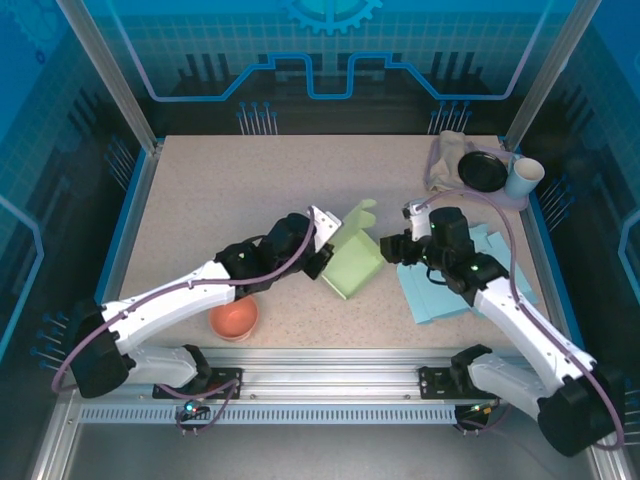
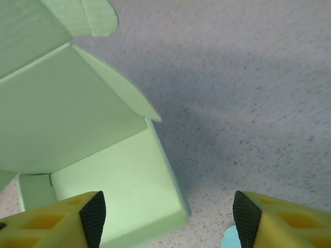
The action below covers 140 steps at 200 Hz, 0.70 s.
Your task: Fold the paper box
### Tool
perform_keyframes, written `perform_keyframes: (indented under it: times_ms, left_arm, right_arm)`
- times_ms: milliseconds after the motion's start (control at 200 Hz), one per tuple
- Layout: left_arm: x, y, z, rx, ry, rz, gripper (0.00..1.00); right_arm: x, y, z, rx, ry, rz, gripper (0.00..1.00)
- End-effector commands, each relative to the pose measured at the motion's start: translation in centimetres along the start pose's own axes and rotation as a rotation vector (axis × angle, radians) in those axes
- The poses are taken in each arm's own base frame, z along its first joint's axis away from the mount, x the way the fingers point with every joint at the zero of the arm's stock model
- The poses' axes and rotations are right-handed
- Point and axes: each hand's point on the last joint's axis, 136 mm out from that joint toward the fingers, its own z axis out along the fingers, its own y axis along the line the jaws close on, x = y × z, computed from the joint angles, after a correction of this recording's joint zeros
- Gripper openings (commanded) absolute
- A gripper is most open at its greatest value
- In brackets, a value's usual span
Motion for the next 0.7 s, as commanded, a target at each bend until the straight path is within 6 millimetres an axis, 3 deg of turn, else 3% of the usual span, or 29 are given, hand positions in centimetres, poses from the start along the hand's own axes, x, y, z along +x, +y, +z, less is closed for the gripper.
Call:
perform_keyframes:
  times_ms: [0,95,405,585,695]
  left_arm:
    - [1.3,-2.7,-0.1,0.168,-0.038,0.278,0.00]
    - [2.3,-3.1,0.4,0.239,-0.063,0.378,0.00]
    - [3.1,1.3,2.4,0.439,-0.003,0.253,0.00]
    - [3.9,2.1,4.1,0.486,0.081,0.215,0.00]
    - [4.1,2.6,4.8,0.481,0.089,0.204,0.00]
  right_arm:
    - [-0.3,1.5,1.3,-0.076,0.019,-0.047,0.66]
    - [0.7,1.8,2.9,-0.100,0.061,-0.039,0.63]
    - [4.8,1.6,6.9,-0.118,0.131,0.143,0.51]
    - [5.5,2.6,8.3,-0.206,0.137,0.184,0.41]
    - [6.2,1.6,9.3,-0.210,0.167,0.227,0.37]
